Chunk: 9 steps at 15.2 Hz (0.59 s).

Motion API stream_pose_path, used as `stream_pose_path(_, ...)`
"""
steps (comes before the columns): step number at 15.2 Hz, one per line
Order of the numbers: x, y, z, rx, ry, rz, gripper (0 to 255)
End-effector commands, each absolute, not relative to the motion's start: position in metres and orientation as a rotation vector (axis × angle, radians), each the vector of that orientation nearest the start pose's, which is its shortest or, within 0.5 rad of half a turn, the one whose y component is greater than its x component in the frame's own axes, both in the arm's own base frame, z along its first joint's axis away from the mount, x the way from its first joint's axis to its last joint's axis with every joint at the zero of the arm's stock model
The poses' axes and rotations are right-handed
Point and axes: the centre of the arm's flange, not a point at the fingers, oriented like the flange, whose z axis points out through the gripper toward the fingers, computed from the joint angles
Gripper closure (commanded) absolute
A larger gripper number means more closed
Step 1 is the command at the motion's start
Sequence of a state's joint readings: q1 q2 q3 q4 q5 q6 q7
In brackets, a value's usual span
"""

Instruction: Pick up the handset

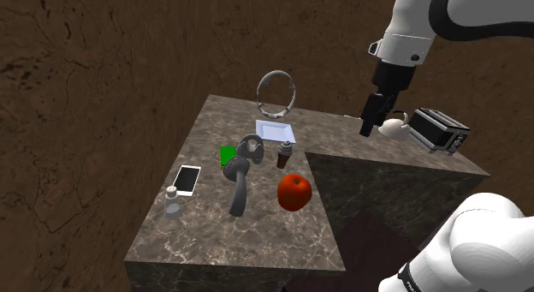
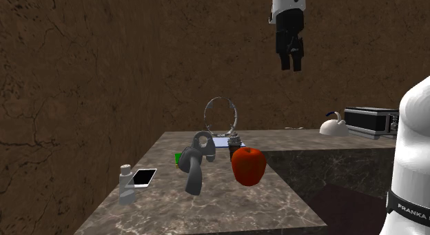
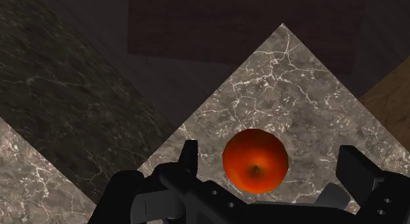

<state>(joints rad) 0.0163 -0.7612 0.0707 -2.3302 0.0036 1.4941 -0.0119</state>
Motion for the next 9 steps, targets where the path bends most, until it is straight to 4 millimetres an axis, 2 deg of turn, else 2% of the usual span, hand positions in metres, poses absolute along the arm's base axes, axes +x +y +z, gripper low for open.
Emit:
stream_pose_path(1,0.304,0.033,0.588,-3.184,-0.124,0.119,0)
stream_pose_path(9,0.345,0.092,0.514,-3.201,0.119,0.039,0)
